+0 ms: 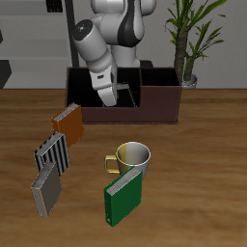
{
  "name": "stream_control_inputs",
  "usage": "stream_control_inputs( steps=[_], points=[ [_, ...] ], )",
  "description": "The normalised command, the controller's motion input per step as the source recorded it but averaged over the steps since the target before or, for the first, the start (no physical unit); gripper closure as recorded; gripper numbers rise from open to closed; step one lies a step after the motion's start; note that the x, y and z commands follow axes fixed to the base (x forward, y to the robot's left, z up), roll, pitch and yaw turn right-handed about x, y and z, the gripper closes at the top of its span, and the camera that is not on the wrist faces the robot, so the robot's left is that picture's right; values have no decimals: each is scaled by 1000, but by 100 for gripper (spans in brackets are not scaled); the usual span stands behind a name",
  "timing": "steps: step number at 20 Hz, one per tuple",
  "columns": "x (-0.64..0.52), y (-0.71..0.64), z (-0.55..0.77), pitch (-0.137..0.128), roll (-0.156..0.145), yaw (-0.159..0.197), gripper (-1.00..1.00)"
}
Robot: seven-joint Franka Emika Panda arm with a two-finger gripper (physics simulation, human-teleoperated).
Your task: Place the black book into the back desk caddy's front compartment
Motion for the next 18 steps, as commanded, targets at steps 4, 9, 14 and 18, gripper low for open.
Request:
stream_control_inputs(
  steps=[4,9,14,18],
  points=[
    [-21,22,-77,25,-8,-36,-100],
    [11,39,-34,16,3,-23,-100],
    [45,27,22,3,7,-16,-100],
    [-12,116,271,-42,25,-79,-100]
  ],
)
